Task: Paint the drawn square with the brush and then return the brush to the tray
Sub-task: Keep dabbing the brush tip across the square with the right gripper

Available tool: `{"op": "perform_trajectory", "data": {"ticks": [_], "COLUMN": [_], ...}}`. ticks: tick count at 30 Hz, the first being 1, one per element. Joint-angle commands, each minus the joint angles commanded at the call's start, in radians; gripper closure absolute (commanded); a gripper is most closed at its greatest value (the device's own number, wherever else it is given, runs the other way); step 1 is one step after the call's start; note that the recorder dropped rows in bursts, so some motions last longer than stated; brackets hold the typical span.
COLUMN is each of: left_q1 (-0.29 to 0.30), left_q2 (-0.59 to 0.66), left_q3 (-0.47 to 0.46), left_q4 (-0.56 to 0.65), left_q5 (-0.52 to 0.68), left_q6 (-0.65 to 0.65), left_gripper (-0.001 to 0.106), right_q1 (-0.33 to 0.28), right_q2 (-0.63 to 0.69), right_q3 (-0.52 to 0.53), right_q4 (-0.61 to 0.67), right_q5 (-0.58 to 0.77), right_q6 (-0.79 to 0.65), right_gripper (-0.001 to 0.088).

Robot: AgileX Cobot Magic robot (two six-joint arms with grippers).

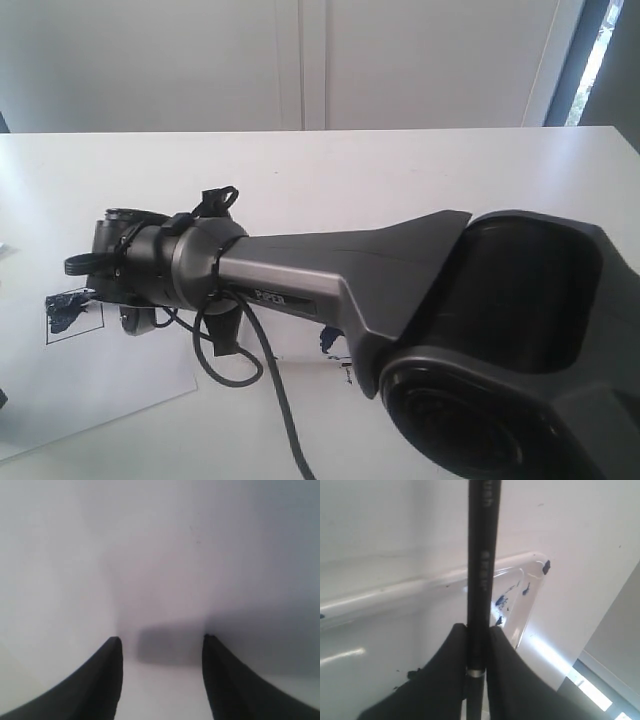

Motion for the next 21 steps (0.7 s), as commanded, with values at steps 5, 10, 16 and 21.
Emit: {"op": "perform_trajectory", "data": {"ticks": [5, 10, 16, 21], "left_q1": [0.0, 0.0, 0.0, 0.0], "left_q2": [0.0, 0.0, 0.0, 0.0], "left_q3": [0.0, 0.0, 0.0, 0.0], "left_q4": [0.0, 0.0, 0.0, 0.0], "left_q5": [0.0, 0.0, 0.0, -0.002], "left_q6": [0.0, 0.0, 0.0, 0.0], "left_gripper": [0.052, 0.052, 0.052, 0.052], "right_q1": [0.0, 0.0, -0.004, -0.012], "right_q2": [0.005, 0.015, 0.026, 0.026], "right_q3": [0.0, 0.0, 0.0, 0.0], "right_q4": [-0.045, -0.067, -0.093, -0.119], "right_q5": [-0.004, -0.015, -0.011, 0.023], "right_q6": [0.019, 0.024, 0.062, 0.076], "right_gripper": [0.0868, 0.0868, 0.0868, 0.0868]}}
